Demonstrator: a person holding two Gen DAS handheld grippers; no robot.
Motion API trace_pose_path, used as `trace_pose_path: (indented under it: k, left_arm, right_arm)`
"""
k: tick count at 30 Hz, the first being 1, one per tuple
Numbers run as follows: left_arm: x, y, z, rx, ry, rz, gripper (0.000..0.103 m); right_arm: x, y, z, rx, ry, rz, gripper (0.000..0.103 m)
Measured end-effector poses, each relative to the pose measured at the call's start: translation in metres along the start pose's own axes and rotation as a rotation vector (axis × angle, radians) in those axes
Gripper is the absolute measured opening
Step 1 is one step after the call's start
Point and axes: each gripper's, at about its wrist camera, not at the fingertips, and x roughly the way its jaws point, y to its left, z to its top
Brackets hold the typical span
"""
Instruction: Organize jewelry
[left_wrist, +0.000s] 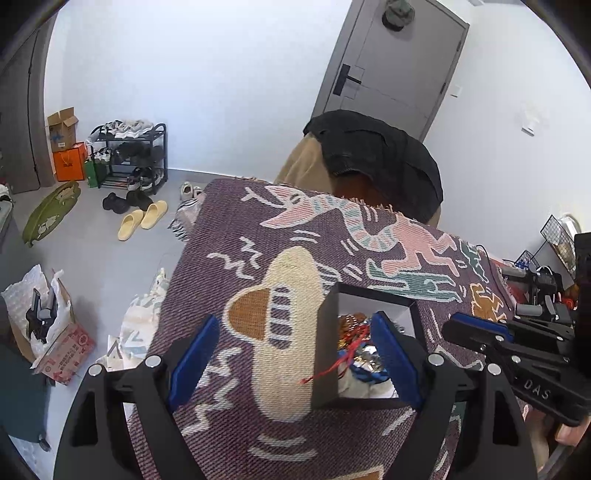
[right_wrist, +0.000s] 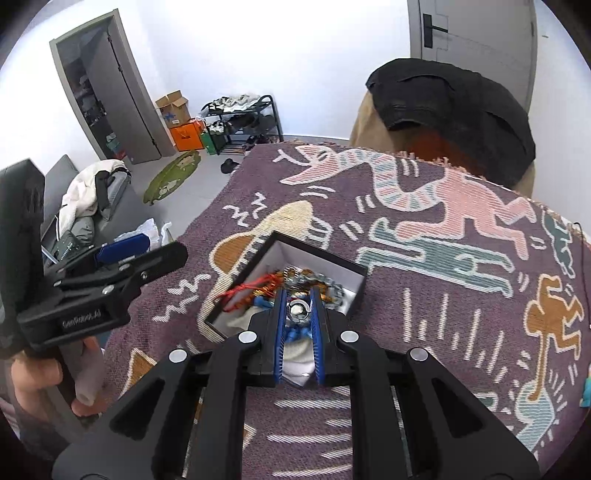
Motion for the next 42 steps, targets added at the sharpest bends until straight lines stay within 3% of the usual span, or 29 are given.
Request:
trace_pose_path:
  k: [6, 9, 10, 15, 19, 28, 42]
  left_arm:
    - [-0.007, 0.01, -0.005, -0.013, -0.002, 0.013, 0.082]
    - [-0.013, 0.011, -0.007, -0.011, -0.017, 0.024, 0.088]
    - [-0.016, 0.011, -0.007, -0.006, -0.021, 0.026, 0.089]
    - [-0.034, 0.002, -0.007, 0.025, -0.064, 0.041, 0.095]
    - [-0.051, -0.01, -0.008, 0.05, -0.1, 0.042, 0.095]
    - [-0.082, -0.049, -0.014, 0.13, -0.13, 0.047, 0.095]
    - [-0.136, -0.104, -0.044, 0.194, -0.213, 0.008, 0.095]
  right_arm:
    - [0.011, 0.009, 0.011, -0.002, 0.009, 0.002, 0.015]
    - [0.014, 0.006, 0.013, 0.018, 0.025, -0.009, 0.063]
    - [0.009, 0.005, 0.011, 0.024, -0.004, -0.01, 0.07]
    - [-0.013, -0.008, 0.001, 0.051, -0.031, -0.043, 0.072]
    - [-0.044, -0.017, -0.013, 0.075, -0.079, -0.046, 0.09]
    - [-0.108, -0.037, -0.047, 0.15, -0.189, -0.072, 0.098]
    - [-0.181, -0.061, -0.1, 0.241, -0.307, -0.153, 0.098]
